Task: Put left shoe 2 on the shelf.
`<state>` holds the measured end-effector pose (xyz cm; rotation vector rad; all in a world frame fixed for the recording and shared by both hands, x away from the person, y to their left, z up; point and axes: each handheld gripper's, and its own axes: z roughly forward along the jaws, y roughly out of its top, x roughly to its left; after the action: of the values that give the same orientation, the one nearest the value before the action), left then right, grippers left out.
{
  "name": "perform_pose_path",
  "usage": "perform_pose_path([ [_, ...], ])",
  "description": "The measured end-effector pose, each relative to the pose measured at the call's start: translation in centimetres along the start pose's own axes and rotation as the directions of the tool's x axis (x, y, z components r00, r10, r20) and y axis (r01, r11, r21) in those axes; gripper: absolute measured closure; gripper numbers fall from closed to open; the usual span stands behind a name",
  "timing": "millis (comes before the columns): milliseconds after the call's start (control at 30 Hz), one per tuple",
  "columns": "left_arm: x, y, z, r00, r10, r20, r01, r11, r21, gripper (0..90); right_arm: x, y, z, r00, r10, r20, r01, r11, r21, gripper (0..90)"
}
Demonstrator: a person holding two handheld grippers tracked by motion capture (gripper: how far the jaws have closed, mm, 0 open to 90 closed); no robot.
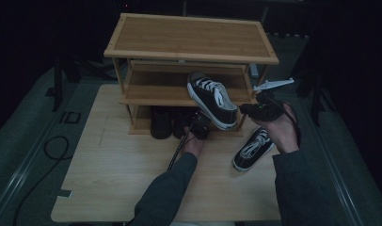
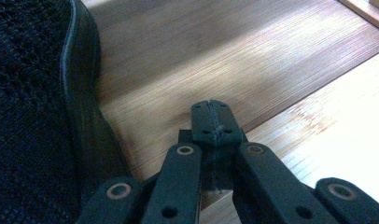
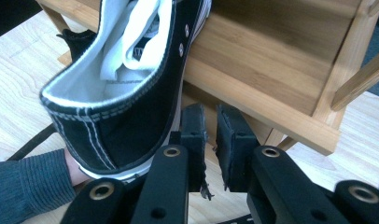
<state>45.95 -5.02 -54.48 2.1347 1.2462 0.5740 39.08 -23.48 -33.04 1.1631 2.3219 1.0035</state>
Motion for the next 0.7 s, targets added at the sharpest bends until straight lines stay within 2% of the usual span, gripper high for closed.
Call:
perform_pose_path([
  [200,0.0,0.0,0.0,1.0,-0.002,0.0,0.002,1.0,0.0,90.0,-0.1,-1.0,0.7,0.9998,0.011,-0.019,-0.011,0.999,-0.03,80.4],
  [433,0.0,0.0,0.0,1.0,-0.005,0.001,0.005,1.0,0.0,90.0,0.1,-2.0,1.2,0.999,0.02,-0.039,-0.021,0.999,-0.035,82.3],
  [700,0.0,0.0,0.0,1.0,-0.007,0.0,0.007,1.0,-0.001,90.0,1.0,-3.6,0.9,0.9991,0.006,-0.041,-0.008,0.999,-0.044,90.0],
])
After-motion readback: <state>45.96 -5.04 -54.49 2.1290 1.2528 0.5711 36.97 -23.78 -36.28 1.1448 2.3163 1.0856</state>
